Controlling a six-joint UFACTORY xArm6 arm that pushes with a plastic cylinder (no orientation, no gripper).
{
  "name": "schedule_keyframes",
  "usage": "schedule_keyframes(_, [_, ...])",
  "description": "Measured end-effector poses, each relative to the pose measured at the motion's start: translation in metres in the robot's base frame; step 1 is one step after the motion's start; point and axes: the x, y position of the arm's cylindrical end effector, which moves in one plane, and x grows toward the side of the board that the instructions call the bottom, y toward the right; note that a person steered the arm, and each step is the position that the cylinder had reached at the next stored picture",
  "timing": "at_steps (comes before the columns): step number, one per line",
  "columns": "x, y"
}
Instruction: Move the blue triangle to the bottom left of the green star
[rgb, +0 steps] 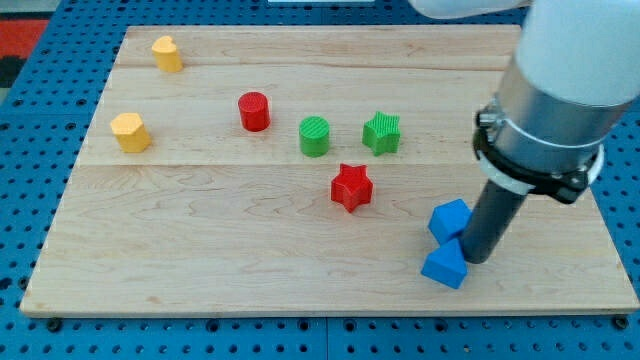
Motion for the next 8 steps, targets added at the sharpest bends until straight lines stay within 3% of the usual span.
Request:
schedule_keyframes(1, [0.043,0.000])
schedule_keyframes(2, [0.041,-0.037])
schedule_keyframes(5, [-0.089,-0.057])
schedule_keyframes(6, [-0.096,-0.065])
schedule_keyframes(8, [-0.154,-0.070])
